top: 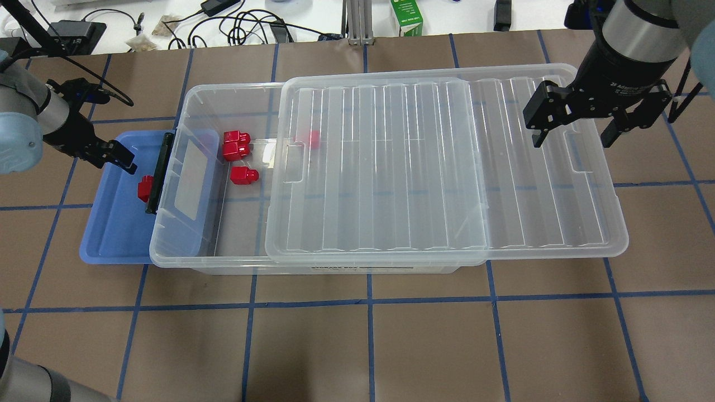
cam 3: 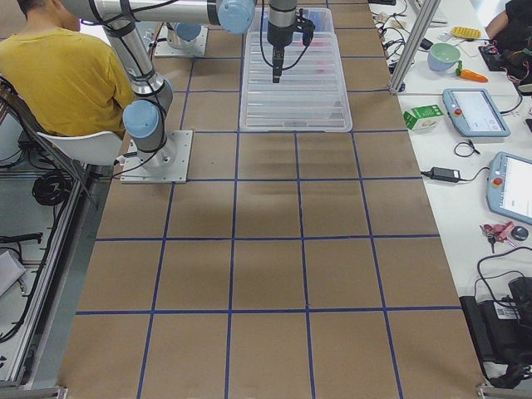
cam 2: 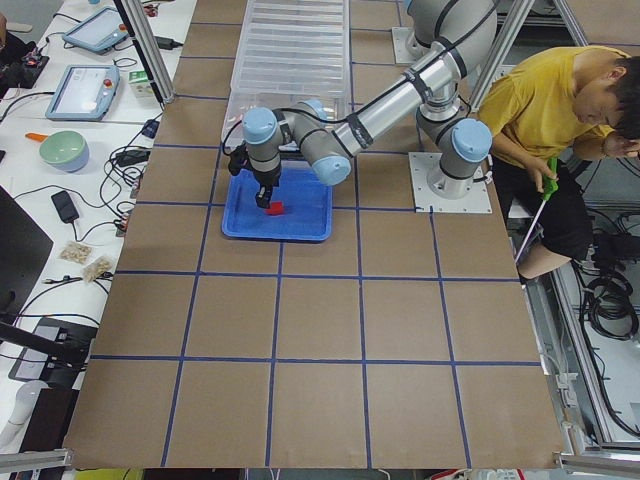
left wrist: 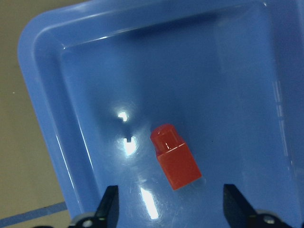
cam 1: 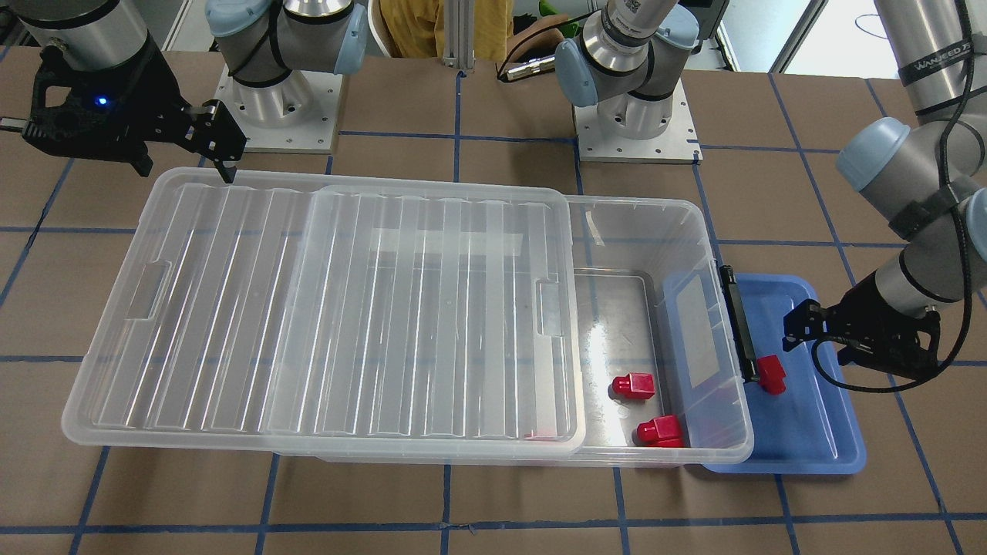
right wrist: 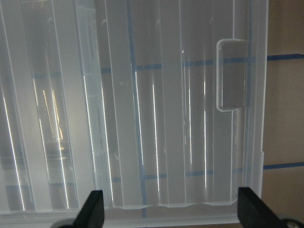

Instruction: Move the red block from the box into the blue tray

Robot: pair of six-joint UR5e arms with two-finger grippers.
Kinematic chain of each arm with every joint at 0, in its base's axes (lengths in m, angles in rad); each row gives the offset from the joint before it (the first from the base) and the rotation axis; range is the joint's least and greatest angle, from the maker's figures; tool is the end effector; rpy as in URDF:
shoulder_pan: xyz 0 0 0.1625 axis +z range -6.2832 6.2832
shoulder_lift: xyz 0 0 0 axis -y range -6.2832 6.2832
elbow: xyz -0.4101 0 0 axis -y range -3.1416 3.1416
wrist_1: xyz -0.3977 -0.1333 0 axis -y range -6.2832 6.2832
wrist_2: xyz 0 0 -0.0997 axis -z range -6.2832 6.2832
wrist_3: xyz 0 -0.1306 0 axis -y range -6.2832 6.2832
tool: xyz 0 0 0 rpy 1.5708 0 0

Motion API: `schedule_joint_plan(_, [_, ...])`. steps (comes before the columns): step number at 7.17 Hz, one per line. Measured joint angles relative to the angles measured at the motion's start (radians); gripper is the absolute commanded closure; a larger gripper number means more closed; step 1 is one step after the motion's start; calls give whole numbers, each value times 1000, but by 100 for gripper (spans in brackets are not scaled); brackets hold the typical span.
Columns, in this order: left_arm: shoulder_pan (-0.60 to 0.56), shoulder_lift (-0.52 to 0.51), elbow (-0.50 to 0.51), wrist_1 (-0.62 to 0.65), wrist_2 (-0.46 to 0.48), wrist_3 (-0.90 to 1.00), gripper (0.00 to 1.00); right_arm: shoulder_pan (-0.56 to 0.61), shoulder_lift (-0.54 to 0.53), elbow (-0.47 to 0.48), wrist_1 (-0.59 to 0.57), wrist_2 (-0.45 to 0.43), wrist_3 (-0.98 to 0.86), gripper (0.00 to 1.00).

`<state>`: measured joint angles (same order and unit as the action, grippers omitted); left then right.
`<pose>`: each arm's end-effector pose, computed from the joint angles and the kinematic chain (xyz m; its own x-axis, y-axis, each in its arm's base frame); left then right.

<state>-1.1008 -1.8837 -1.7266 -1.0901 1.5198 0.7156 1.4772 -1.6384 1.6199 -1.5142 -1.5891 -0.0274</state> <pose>0.1389 -0.5825 0.2438 -0.9693 0.2440 0.0306 0.2426 0.9692 -0.0425 0.0869 -0.4748 0.4447 -0.9977 0.0655 0.0172 0.0661 0.9971 0.0386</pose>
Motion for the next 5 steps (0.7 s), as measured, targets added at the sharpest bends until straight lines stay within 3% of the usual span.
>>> schedule_joint_plan(1, [-25,46,22,-44,2,-30,0,0,1,0,0,0,0,0])
schedule_joint_plan(5, [-273,207,193,-328,15,-351,0,-15,14,0,-24,-9,-10,0])
